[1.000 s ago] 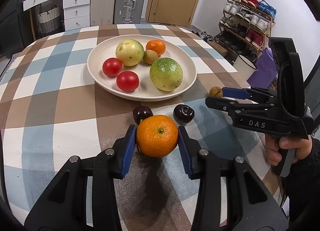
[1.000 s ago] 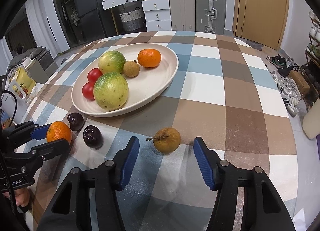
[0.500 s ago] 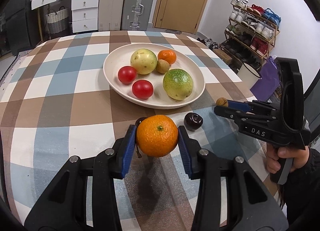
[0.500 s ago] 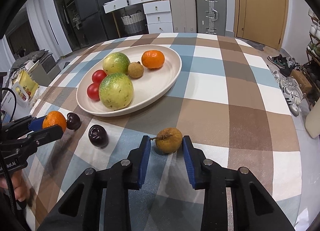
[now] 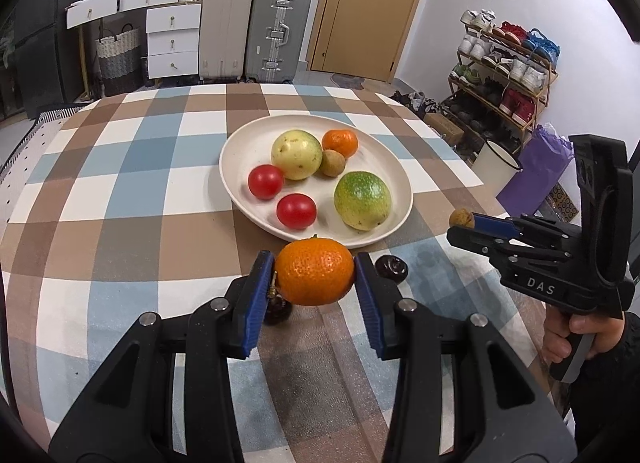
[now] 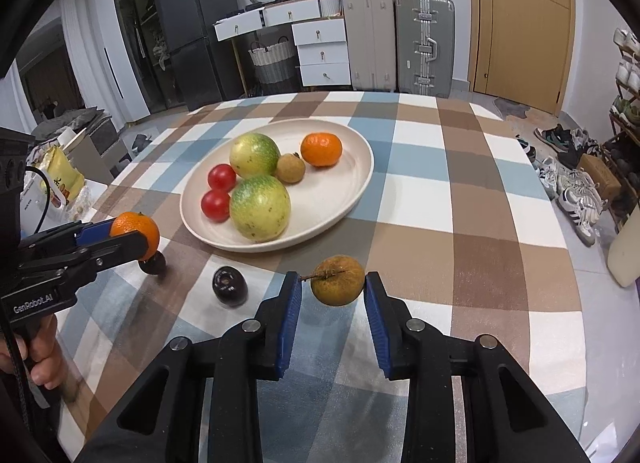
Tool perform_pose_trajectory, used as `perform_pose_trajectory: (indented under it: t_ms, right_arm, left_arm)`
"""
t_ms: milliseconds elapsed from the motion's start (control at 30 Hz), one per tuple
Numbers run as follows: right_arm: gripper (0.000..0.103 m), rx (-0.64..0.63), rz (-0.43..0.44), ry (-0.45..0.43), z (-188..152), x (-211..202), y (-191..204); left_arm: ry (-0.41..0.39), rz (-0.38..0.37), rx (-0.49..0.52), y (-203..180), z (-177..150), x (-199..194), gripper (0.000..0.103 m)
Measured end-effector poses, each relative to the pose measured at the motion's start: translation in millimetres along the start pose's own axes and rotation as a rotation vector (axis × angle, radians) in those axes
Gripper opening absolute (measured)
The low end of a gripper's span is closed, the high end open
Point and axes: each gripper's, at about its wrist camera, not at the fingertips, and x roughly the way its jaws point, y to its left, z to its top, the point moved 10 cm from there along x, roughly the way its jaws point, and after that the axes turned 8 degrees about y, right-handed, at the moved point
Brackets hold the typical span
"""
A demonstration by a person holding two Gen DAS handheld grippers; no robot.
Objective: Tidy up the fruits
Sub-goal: 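Lower the mandarin into the plate and open the left gripper while the right carries the pear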
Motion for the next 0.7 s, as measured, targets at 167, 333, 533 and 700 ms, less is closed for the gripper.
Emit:
perform_pose_trajectory:
  t_ms: [167,333,533,700]
  right_arm:
    - [0.033,-0.02,0.003,-0.023,9,-10,9]
    - [0.033,-0.03,0.015,-0.046,20,-18,16]
    - [0.033,-0.028,0.024,-0.071,36,-20,19]
    - [0.033,-0.014,0.036,-0.079,47,-17,17]
  left_arm:
    - [-0.019,0.002,-0.005,4,8,-6,0.038]
    - [-0.036,0.007,0.004,6,17,-10,0.038]
    - [-0.054,0.011,0.013,5,31,-10,0.038]
    - [-0.066,0.013,0.026,3,44,-8,0.038]
